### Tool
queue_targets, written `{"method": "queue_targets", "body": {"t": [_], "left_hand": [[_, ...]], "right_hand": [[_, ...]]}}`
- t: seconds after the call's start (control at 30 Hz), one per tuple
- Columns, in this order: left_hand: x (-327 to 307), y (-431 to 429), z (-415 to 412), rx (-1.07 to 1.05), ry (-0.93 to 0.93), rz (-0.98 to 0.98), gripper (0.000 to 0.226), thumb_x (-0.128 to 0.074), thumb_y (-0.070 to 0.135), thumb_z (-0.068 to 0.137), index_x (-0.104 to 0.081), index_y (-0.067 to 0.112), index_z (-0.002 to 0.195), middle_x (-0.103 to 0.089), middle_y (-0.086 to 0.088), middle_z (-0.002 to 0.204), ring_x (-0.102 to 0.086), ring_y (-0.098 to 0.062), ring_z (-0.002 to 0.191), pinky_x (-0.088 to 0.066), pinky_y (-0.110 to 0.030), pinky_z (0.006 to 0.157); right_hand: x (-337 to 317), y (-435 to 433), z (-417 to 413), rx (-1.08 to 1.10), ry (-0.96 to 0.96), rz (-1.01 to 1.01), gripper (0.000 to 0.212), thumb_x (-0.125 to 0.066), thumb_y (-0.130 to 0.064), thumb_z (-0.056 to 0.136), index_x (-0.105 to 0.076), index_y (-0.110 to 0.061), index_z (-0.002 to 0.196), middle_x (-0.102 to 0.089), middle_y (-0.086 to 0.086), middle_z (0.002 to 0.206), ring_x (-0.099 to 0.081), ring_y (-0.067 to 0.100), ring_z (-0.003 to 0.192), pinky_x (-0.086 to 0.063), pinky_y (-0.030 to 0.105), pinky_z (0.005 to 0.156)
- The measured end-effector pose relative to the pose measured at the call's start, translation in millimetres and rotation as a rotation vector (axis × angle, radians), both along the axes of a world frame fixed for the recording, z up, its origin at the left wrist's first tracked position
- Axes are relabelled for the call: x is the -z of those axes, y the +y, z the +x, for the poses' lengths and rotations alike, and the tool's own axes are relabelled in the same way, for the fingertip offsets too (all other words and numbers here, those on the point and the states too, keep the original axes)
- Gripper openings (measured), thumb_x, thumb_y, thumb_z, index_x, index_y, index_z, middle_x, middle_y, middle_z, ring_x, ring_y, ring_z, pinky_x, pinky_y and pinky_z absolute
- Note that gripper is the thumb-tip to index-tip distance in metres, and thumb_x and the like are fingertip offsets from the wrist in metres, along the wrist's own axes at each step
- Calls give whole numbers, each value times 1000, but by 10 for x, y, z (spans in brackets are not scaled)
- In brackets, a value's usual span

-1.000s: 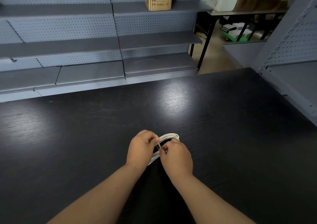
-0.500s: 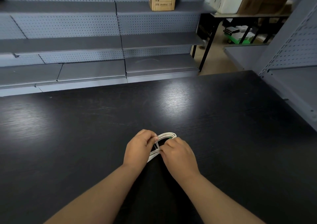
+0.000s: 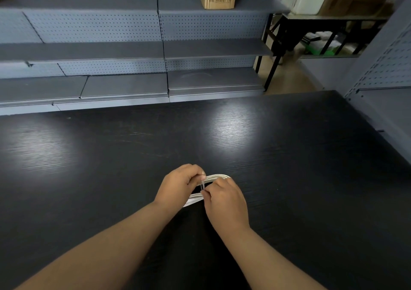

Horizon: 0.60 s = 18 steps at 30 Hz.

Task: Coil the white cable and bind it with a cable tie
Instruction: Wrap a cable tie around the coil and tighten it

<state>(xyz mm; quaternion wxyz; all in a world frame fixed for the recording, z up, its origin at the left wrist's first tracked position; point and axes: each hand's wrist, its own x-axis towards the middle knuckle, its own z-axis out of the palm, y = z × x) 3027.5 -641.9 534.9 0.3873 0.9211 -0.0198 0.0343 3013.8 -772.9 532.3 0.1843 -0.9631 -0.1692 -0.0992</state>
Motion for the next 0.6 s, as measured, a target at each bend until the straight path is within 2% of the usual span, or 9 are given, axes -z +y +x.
{"method": "queue_targets", "body": {"t": [0.1, 0.37, 0.6], "left_hand": [[-2, -10, 2, -14, -6, 13, 6, -60, 12, 88, -66, 11, 85, -57, 11, 80, -54, -6, 76, -35, -5, 67], [-13, -42, 2, -43, 3, 50, 8, -59, 11, 88, -63, 12, 80, -50, 18, 73, -52, -6, 73, -34, -6, 62], [-45, -49, 13, -48, 15, 30, 9, -58, 10, 89, -62, 11, 81, -57, 9, 80, -54, -9, 76, -37, -12, 65]], "right_hand": [[26, 30, -17, 52, 33, 35, 17, -87, -22, 59, -72, -17, 65, -64, -5, 65, -62, 14, 66, -54, 24, 59], [36, 59, -30, 105, 66, 76, 19, -87, -19, 58, -69, -15, 61, -63, -3, 63, -62, 16, 64, -53, 26, 56], [19, 67, -41, 110, 98, 81, 17, -84, -18, 63, -68, -14, 61, -63, -2, 64, -62, 16, 66, -53, 27, 57]]}}
